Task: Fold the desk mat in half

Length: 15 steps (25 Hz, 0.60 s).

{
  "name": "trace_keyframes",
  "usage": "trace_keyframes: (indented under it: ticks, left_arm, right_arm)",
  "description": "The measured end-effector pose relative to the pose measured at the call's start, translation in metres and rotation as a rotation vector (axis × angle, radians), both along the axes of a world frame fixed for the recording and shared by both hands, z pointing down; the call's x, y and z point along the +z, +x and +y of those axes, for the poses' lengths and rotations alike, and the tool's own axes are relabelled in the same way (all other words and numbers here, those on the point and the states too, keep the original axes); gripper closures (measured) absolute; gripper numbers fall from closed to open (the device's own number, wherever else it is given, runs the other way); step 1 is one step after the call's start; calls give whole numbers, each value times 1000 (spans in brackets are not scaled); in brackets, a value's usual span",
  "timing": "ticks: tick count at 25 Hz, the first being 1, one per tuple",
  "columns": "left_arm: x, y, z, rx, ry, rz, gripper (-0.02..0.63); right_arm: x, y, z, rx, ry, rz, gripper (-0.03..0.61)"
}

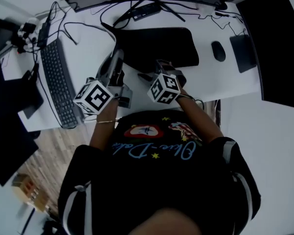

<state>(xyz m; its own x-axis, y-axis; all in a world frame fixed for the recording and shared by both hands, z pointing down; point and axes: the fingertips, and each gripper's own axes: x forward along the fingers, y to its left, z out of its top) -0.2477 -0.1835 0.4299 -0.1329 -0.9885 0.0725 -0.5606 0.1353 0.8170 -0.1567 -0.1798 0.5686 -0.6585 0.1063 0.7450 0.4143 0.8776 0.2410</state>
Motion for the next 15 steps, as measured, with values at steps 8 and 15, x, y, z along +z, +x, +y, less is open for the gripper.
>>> trace_keyframes:
  ticks: [8,15]
  left_arm:
    - [-33,23,-37,134,62,-102,583]
    - [-45,57,-65,197,76,-133,583]
  right_arm:
    - [-51,27,-46,275,-155,-151,364]
    - [-67,69,-101,563,-338,-234,364]
